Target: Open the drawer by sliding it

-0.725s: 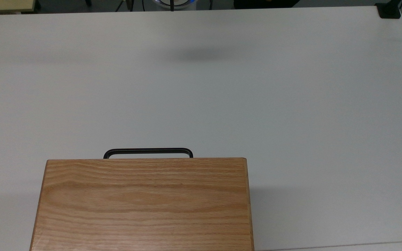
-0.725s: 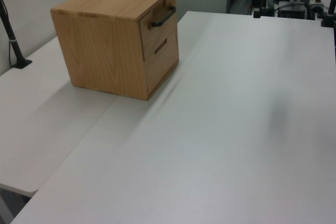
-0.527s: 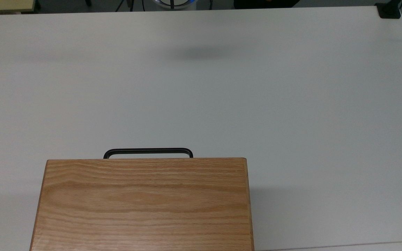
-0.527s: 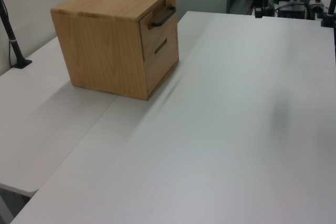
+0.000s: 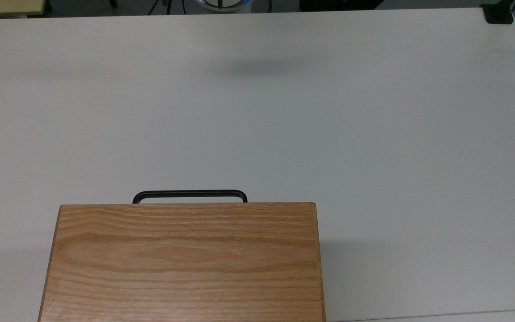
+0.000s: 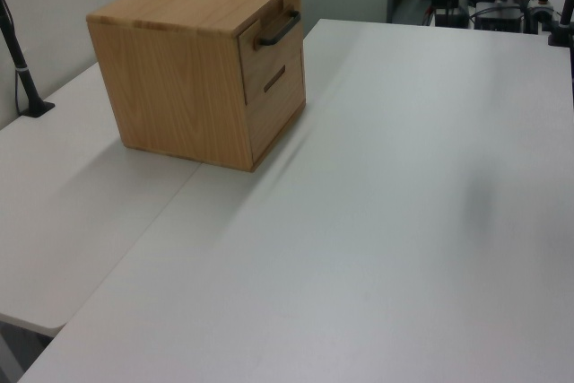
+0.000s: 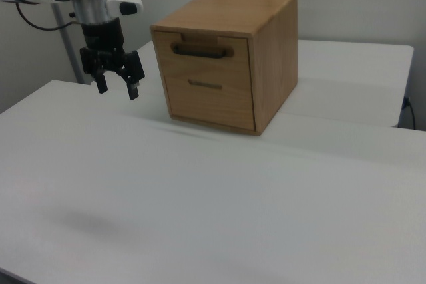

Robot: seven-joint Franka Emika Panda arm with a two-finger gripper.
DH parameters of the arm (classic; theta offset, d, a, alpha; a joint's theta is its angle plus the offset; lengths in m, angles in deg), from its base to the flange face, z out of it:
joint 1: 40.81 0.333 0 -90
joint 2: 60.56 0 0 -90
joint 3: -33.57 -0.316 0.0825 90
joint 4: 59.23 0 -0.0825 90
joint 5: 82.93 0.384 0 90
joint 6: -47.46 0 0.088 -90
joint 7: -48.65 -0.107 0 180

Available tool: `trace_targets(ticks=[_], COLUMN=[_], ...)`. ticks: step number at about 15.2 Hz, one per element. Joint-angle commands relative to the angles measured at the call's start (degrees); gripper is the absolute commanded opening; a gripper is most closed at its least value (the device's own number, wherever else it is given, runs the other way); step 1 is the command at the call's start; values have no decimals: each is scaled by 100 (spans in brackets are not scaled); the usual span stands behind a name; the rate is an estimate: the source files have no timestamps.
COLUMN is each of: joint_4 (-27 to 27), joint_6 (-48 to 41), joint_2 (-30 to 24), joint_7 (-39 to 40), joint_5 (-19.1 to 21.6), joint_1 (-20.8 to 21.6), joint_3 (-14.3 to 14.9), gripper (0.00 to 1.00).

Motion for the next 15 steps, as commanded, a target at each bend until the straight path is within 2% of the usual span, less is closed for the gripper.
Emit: trace_targets(ticks=[1, 4, 8, 11, 15], joint_4=[-145, -154, -145, -145, -84], joint_6=[-82, -55, 752, 2032, 3641], joint_2=[106, 185, 352, 650, 1037], joint_7=[-1432, -2927, -4808, -6117, -7060], joint_5=[73, 169, 784, 803, 794], joint_1=[21, 30, 3, 3, 38], joint_3=[19, 10, 19, 19, 10], gripper=[100, 100, 100, 100, 100])
